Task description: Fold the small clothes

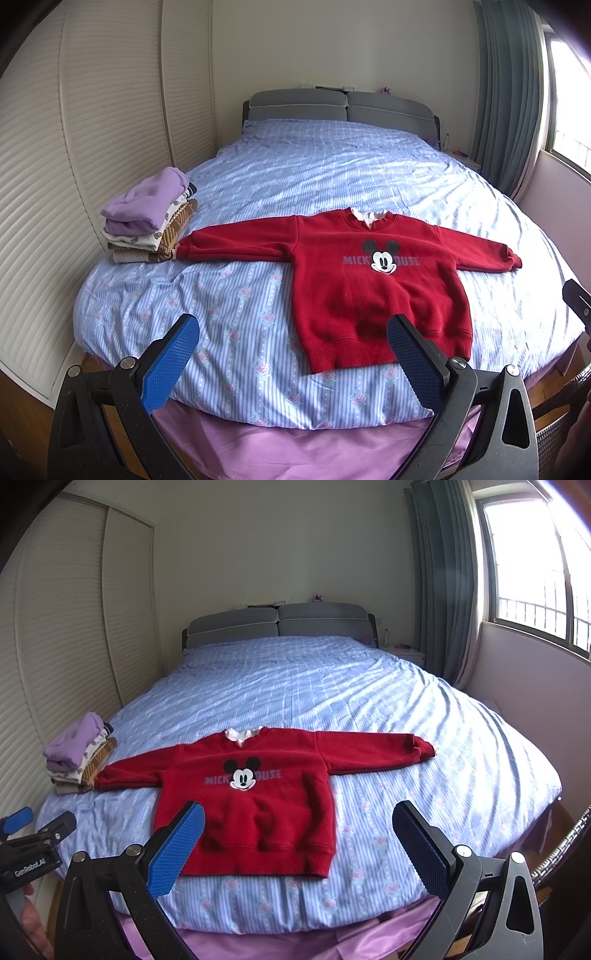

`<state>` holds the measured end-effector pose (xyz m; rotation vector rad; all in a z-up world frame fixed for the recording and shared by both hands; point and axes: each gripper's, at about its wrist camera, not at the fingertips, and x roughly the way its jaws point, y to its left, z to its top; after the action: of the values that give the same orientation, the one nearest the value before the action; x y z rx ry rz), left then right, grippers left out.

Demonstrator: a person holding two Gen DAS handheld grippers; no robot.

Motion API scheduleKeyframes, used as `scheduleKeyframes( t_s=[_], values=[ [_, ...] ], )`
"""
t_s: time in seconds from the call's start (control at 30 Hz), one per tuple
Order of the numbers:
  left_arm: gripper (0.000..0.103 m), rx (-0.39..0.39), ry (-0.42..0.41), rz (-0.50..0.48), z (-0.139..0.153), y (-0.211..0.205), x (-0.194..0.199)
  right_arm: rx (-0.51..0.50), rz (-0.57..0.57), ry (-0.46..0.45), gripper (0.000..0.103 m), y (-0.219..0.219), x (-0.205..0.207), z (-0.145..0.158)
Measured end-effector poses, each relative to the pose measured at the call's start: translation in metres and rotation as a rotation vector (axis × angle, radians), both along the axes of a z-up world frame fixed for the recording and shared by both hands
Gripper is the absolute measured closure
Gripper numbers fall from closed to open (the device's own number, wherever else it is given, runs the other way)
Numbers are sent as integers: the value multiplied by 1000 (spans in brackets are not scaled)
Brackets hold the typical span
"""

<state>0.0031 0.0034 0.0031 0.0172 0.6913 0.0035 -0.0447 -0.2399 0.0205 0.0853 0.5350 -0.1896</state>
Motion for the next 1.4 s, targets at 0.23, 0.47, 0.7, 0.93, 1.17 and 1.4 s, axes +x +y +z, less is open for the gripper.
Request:
scheduleKeyframes(
  t_s=[0.23, 0.47, 0.7, 0.93, 1.17, 1.4],
  values=[
    [0, 0, -2, 0, 0, 0, -1, 0, 0, -3, 1, 0, -1, 0],
    [0, 1, -3, -1, 1, 0, -1, 2, -2, -3, 1, 0, -1, 0],
    [0, 0, -3, -1, 1, 0, -1, 3, -1, -3, 1, 0, -1, 0],
    [0, 0, -5, -1, 0, 0, -2, 5, -1, -4, 1, -1, -1, 0],
    [0, -2, -12, -4, 2, -4, -1, 5, 4, -5, 1, 0, 0, -1],
    [0, 11, -24, -17, 2, -20, 19, 6, -11, -20, 1, -8, 14, 1]
  ],
)
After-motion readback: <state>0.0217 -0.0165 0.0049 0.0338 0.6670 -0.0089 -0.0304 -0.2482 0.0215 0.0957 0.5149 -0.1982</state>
